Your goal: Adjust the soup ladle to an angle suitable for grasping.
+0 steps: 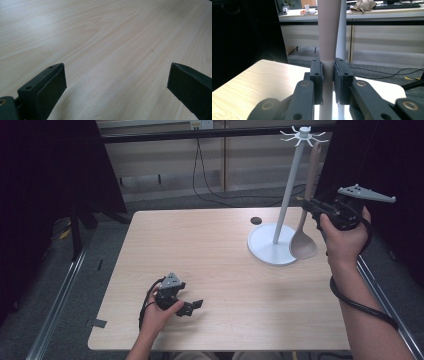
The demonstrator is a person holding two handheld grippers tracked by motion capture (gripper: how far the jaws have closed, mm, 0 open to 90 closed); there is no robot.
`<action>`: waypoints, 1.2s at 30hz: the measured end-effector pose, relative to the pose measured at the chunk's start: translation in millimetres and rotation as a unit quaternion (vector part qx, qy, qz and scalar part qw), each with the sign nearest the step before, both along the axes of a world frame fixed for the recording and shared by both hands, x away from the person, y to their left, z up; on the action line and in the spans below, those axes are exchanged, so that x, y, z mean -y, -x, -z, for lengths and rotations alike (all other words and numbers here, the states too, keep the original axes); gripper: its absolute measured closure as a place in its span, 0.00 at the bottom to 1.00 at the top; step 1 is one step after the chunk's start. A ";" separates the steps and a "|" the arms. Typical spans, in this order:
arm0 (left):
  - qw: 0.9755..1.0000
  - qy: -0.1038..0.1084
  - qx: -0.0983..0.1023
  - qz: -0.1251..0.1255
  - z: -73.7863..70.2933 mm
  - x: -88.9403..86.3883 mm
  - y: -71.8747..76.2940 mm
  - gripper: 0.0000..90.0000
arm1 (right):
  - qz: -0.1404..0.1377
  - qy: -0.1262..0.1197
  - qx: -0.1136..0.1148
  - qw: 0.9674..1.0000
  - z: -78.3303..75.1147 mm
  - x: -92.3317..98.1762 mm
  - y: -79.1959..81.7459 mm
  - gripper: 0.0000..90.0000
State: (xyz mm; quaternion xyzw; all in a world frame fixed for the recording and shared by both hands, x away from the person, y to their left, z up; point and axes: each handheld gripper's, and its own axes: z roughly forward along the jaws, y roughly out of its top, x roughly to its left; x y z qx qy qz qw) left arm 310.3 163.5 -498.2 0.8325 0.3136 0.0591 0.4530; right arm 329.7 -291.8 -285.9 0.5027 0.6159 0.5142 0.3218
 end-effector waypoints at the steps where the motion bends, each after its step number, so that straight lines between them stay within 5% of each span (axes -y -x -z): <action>1: 1.000 -0.001 0.001 -0.001 0.0 0.1 0.1 0.02 | 0.000 0.002 -0.001 1.000 0.3 -0.4 -0.7 0.89; 36: 1.000 -0.001 0.001 0.001 0.0 0.5 0.0 0.02 | 0.008 0.016 -0.018 1.000 1.8 -3.4 -13.5 0.89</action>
